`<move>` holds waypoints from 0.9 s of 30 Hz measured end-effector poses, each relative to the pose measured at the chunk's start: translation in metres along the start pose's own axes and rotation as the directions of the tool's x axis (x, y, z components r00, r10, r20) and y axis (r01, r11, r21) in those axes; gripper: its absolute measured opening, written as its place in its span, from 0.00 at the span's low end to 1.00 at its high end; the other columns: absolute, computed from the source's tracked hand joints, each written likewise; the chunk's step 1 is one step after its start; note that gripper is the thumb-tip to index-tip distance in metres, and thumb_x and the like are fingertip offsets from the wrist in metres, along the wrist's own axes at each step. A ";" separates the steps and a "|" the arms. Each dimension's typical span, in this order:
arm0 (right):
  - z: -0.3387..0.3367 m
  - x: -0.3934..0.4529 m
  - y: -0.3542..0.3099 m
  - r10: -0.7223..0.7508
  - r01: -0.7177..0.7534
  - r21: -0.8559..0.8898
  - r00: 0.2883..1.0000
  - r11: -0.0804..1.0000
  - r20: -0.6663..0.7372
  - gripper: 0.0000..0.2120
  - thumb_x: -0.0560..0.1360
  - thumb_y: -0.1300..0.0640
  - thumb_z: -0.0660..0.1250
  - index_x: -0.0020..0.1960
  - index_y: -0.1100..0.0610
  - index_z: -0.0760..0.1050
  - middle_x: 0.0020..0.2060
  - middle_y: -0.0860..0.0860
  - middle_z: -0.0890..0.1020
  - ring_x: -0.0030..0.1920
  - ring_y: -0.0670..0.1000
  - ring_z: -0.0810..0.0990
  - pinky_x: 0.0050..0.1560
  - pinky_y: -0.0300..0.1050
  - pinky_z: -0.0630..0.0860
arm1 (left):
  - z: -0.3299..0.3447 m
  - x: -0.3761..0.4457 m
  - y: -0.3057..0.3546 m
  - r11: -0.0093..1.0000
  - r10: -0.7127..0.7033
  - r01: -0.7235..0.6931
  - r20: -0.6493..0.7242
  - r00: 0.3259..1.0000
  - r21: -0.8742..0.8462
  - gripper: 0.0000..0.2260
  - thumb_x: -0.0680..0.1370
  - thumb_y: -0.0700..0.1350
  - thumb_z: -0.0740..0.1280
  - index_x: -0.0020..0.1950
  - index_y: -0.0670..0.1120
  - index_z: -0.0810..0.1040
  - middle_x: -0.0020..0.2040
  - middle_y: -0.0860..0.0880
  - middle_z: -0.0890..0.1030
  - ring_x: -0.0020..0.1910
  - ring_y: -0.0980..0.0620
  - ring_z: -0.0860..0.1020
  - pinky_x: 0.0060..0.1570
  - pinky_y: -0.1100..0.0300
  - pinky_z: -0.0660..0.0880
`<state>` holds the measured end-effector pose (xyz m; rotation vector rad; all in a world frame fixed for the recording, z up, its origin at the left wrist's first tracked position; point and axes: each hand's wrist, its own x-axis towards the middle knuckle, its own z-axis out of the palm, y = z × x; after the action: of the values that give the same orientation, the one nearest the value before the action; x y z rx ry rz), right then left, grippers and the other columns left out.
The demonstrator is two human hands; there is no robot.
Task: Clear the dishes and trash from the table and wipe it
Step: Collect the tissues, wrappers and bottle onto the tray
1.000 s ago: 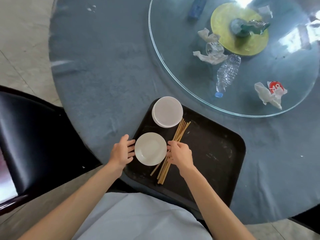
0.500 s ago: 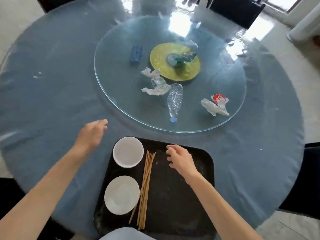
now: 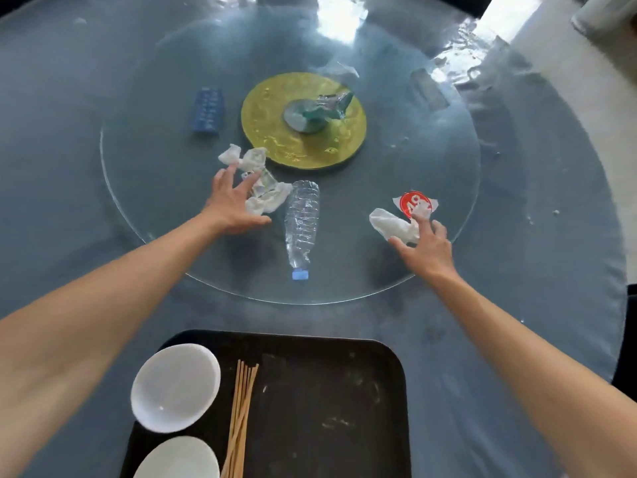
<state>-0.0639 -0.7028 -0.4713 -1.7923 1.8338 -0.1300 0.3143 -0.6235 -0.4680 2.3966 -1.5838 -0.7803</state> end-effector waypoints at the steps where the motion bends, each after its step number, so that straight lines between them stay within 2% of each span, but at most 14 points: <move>1: 0.002 0.010 0.003 -0.008 0.008 -0.030 1.000 1.000 0.003 0.37 0.75 0.39 0.72 0.79 0.41 0.61 0.76 0.59 0.63 0.73 0.67 0.65 0.73 0.62 0.67 | -0.001 0.013 -0.002 1.000 0.022 -0.022 -0.005 1.000 0.013 0.52 0.64 0.66 0.77 0.82 0.60 0.55 0.83 0.45 0.40 0.81 0.39 0.41 0.79 0.41 0.49; 3: 0.008 0.027 0.008 -0.052 0.050 -0.078 0.998 0.996 -0.022 0.37 0.73 0.36 0.72 0.78 0.36 0.59 0.76 0.59 0.61 0.74 0.66 0.62 0.71 0.63 0.68 | -0.001 0.035 -0.007 0.997 0.074 -0.073 -0.007 0.997 0.036 0.58 0.55 0.73 0.72 0.82 0.63 0.53 0.83 0.44 0.39 0.81 0.40 0.38 0.79 0.42 0.45; 4: 0.012 0.035 0.010 -0.083 0.078 -0.095 0.996 0.992 -0.041 0.36 0.74 0.36 0.71 0.78 0.35 0.60 0.77 0.59 0.61 0.74 0.65 0.61 0.71 0.63 0.67 | -0.001 0.046 -0.009 0.995 0.093 -0.094 0.012 0.996 0.047 0.59 0.55 0.73 0.71 0.82 0.64 0.51 0.83 0.44 0.39 0.81 0.41 0.36 0.78 0.42 0.43; 7: 0.035 0.053 0.019 -0.123 0.110 -0.163 0.990 0.980 -0.074 0.29 0.78 0.36 0.65 0.77 0.34 0.61 0.78 0.58 0.58 0.76 0.64 0.57 0.73 0.63 0.61 | 0.002 0.074 -0.013 0.986 0.129 -0.137 0.085 0.988 0.094 0.59 0.59 0.69 0.80 0.81 0.66 0.49 0.83 0.46 0.38 0.80 0.41 0.34 0.77 0.38 0.42; 10: 0.062 0.060 0.030 -0.154 0.114 -0.203 0.968 0.973 -0.196 0.23 0.80 0.37 0.62 0.75 0.37 0.68 0.78 0.56 0.60 0.75 0.62 0.59 0.71 0.63 0.60 | 0.013 0.094 -0.017 0.971 0.178 -0.194 0.118 0.977 0.138 0.51 0.61 0.71 0.75 0.80 0.64 0.59 0.83 0.48 0.47 0.81 0.39 0.44 0.78 0.38 0.47; 12: 0.073 0.060 0.034 -0.188 0.127 -0.210 0.935 0.969 -0.301 0.21 0.81 0.40 0.63 0.72 0.43 0.73 0.75 0.56 0.66 0.71 0.63 0.64 0.66 0.61 0.65 | 0.023 0.097 -0.018 0.967 0.203 -0.205 0.033 0.979 0.154 0.40 0.66 0.68 0.74 0.76 0.59 0.69 0.80 0.44 0.60 0.78 0.37 0.55 0.78 0.43 0.53; 14: 0.078 0.058 0.036 -0.194 0.134 -0.188 0.915 0.973 -0.353 0.20 0.81 0.44 0.64 0.71 0.47 0.75 0.71 0.56 0.71 0.67 0.64 0.68 0.62 0.60 0.68 | 0.032 0.095 -0.018 0.978 0.188 -0.176 -0.112 0.976 0.110 0.30 0.71 0.60 0.69 0.72 0.53 0.76 0.71 0.41 0.70 0.71 0.35 0.64 0.74 0.48 0.60; 15: 0.080 0.058 0.037 -0.191 0.135 -0.173 0.910 0.976 -0.368 0.19 0.81 0.46 0.64 0.70 0.50 0.76 0.69 0.57 0.73 0.66 0.64 0.69 0.61 0.59 0.69 | 0.035 0.092 -0.017 0.983 0.174 -0.161 -0.169 0.970 0.087 0.28 0.71 0.57 0.65 0.69 0.50 0.78 0.66 0.39 0.74 0.68 0.34 0.66 0.72 0.49 0.63; 18: 0.085 0.056 0.042 -0.198 0.163 -0.120 0.900 0.979 -0.388 0.20 0.81 0.48 0.62 0.67 0.58 0.78 0.62 0.61 0.76 0.58 0.67 0.72 0.58 0.58 0.70 | 0.036 0.085 -0.017 0.992 0.124 -0.120 -0.217 0.968 0.031 0.25 0.69 0.50 0.63 0.64 0.46 0.81 0.58 0.37 0.77 0.63 0.33 0.71 0.65 0.51 0.69; 21: 0.087 0.041 0.044 -0.201 0.192 -0.060 0.912 0.980 -0.358 0.18 0.81 0.53 0.63 0.65 0.62 0.78 0.57 0.63 0.77 0.54 0.66 0.73 0.58 0.53 0.69 | 0.028 0.069 -0.020 0.995 0.083 -0.092 -0.213 0.973 -0.029 0.24 0.68 0.49 0.64 0.62 0.44 0.83 0.56 0.36 0.78 0.57 0.33 0.76 0.60 0.51 0.72; 23: 0.085 0.020 0.041 -0.196 0.206 -0.007 0.921 0.979 -0.336 0.16 0.82 0.55 0.63 0.64 0.63 0.79 0.56 0.62 0.77 0.52 0.65 0.73 0.55 0.49 0.68 | 0.023 0.046 -0.018 0.990 0.074 -0.102 -0.260 0.963 -0.093 0.24 0.67 0.50 0.64 0.61 0.45 0.83 0.54 0.37 0.78 0.54 0.35 0.77 0.58 0.51 0.73; 25: 0.084 -0.008 0.035 -0.217 0.239 0.025 0.916 0.971 -0.337 0.18 0.82 0.52 0.60 0.63 0.61 0.80 0.54 0.61 0.78 0.52 0.63 0.73 0.55 0.45 0.65 | 0.019 0.013 -0.012 0.976 0.074 -0.135 -0.328 0.942 -0.168 0.21 0.69 0.49 0.65 0.60 0.47 0.83 0.53 0.39 0.79 0.53 0.39 0.78 0.58 0.54 0.74; 27: 0.081 -0.041 0.029 -0.230 0.263 0.060 0.917 0.963 -0.325 0.20 0.81 0.50 0.59 0.63 0.61 0.80 0.54 0.60 0.78 0.52 0.61 0.73 0.56 0.49 0.69 | 0.018 -0.028 -0.002 0.949 0.098 -0.199 -0.369 0.924 -0.244 0.18 0.70 0.46 0.67 0.59 0.48 0.83 0.54 0.42 0.81 0.54 0.44 0.80 0.58 0.56 0.74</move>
<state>-0.0548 -0.6362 -0.5390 -2.0136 1.7594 -0.6310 0.2984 -0.5946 -0.4749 2.0465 -1.3884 -0.4706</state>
